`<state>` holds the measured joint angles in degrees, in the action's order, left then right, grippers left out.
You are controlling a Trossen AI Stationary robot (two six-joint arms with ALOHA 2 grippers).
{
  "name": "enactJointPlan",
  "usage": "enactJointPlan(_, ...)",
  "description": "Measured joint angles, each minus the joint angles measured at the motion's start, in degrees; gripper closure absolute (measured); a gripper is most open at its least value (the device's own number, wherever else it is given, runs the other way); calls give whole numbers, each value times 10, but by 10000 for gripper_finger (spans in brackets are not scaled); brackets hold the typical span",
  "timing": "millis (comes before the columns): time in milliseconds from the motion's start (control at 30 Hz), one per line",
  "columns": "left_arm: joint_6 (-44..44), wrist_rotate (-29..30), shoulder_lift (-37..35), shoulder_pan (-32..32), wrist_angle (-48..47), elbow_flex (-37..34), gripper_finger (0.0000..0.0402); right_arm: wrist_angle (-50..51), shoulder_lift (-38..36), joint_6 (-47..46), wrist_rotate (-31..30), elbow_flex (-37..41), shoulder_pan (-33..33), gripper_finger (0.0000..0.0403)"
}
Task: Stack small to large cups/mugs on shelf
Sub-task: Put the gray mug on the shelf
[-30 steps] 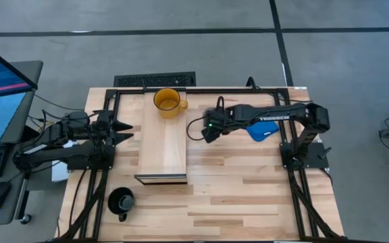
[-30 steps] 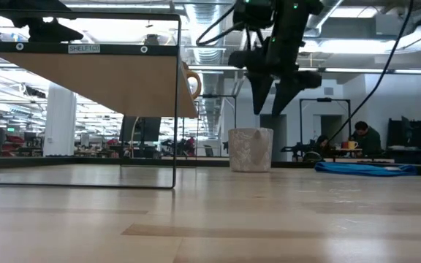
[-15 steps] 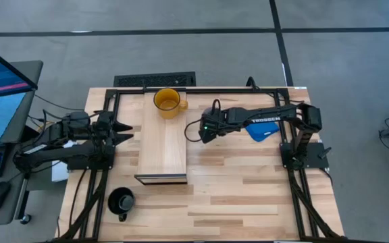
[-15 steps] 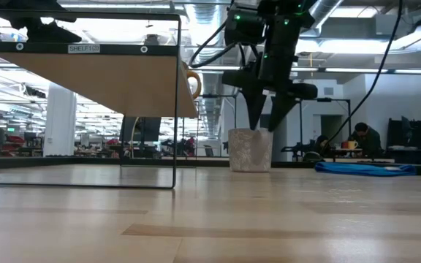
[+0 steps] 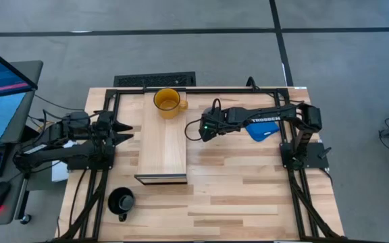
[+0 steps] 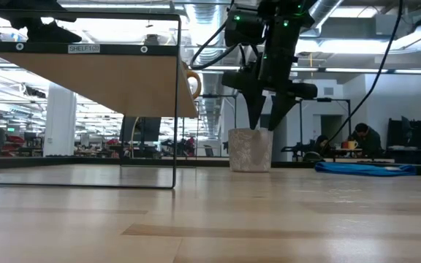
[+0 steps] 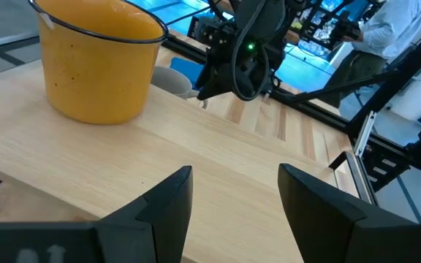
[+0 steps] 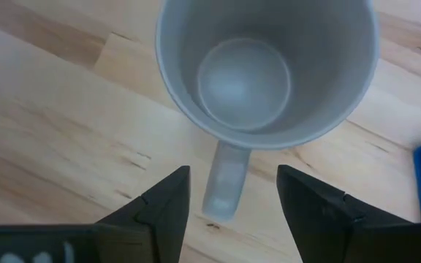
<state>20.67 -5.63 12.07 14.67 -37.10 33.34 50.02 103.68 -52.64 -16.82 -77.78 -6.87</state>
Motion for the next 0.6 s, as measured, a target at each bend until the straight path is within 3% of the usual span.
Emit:
enactJointPlan(433, 0, 0, 0, 0, 0, 0, 208, -22, 48, 1, 4, -1, 1, 177)
enactJointPlan(600, 0, 0, 0, 0, -1, 0, 208, -20, 49, 5, 4, 0, 1, 199)
